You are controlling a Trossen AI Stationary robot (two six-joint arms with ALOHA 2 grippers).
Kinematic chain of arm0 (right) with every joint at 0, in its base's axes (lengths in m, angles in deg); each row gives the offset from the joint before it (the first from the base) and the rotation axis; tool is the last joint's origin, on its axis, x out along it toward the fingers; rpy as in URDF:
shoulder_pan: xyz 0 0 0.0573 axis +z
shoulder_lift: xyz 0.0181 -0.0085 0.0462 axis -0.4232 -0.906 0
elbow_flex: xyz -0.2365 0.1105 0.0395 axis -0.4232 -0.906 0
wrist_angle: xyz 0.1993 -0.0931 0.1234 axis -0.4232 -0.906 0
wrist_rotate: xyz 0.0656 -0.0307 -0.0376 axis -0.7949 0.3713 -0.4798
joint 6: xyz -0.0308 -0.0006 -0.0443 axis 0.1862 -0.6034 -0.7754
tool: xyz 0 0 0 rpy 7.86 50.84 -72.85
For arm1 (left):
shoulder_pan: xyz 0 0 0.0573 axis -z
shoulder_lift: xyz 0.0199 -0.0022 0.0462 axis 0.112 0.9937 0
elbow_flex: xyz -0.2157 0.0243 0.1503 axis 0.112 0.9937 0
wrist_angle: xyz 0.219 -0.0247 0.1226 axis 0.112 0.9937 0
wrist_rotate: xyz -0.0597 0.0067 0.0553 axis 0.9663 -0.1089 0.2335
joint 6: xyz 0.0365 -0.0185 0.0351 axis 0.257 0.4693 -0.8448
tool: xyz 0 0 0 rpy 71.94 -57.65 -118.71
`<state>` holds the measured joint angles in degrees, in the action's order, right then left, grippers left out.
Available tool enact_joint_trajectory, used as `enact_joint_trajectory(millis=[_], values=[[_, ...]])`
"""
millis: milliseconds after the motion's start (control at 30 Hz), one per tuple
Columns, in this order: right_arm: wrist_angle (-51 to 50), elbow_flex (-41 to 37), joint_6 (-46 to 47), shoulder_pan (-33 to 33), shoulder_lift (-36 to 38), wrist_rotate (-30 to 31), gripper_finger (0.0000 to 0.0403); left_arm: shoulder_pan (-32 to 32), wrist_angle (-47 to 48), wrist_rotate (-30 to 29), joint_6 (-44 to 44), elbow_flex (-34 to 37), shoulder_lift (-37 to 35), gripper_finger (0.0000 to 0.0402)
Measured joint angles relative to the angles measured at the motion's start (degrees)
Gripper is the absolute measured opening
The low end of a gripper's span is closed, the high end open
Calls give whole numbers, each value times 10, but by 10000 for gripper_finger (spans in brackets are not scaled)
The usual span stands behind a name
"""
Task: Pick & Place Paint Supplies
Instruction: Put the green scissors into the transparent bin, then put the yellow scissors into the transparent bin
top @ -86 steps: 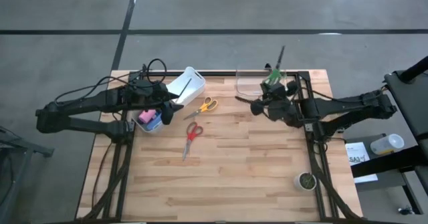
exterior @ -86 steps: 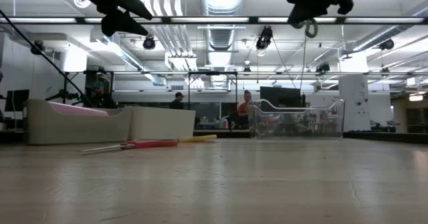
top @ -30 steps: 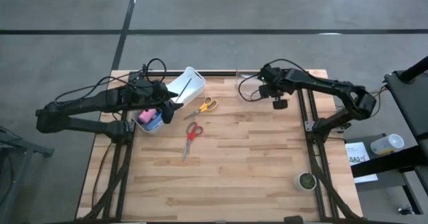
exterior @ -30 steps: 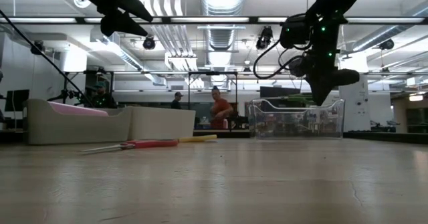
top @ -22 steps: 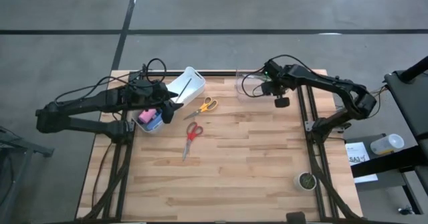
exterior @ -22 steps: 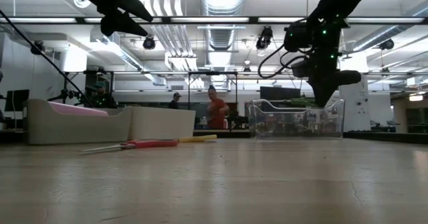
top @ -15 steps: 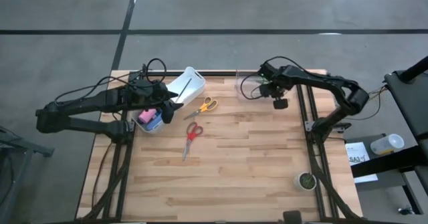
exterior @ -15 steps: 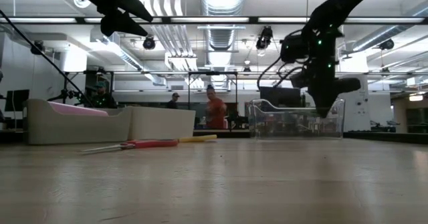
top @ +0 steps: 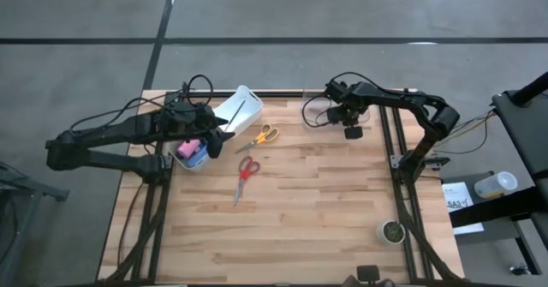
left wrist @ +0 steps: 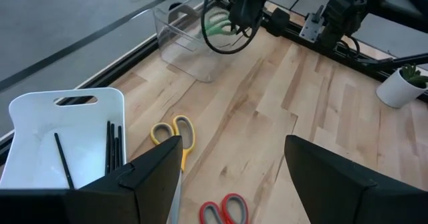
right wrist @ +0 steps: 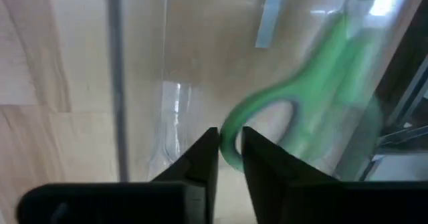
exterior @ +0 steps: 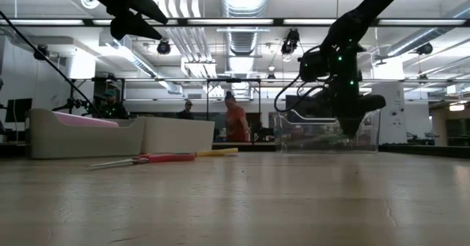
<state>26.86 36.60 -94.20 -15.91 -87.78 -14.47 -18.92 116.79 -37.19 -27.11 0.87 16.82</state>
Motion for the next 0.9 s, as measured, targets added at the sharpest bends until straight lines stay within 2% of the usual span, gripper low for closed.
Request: enact_joint_trajectory(millis=[167, 300, 567, 733, 900], values=[[3, -2, 10, 0, 0, 0, 108, 0, 0, 0, 0, 0, 0, 271], [3, -5, 12, 0, 6, 1, 131, 0, 0, 0, 0, 0, 0, 271], [-3, 4, 47, 0, 9, 1, 136, 0, 0, 0, 0, 0, 0, 271], [-12, 41, 72, 0, 47, -4, 137, 0, 0, 0, 0, 0, 0, 271], [-5, 80, 119, 0, 102, -98, 137, 0, 0, 0, 0, 0, 0, 271]])
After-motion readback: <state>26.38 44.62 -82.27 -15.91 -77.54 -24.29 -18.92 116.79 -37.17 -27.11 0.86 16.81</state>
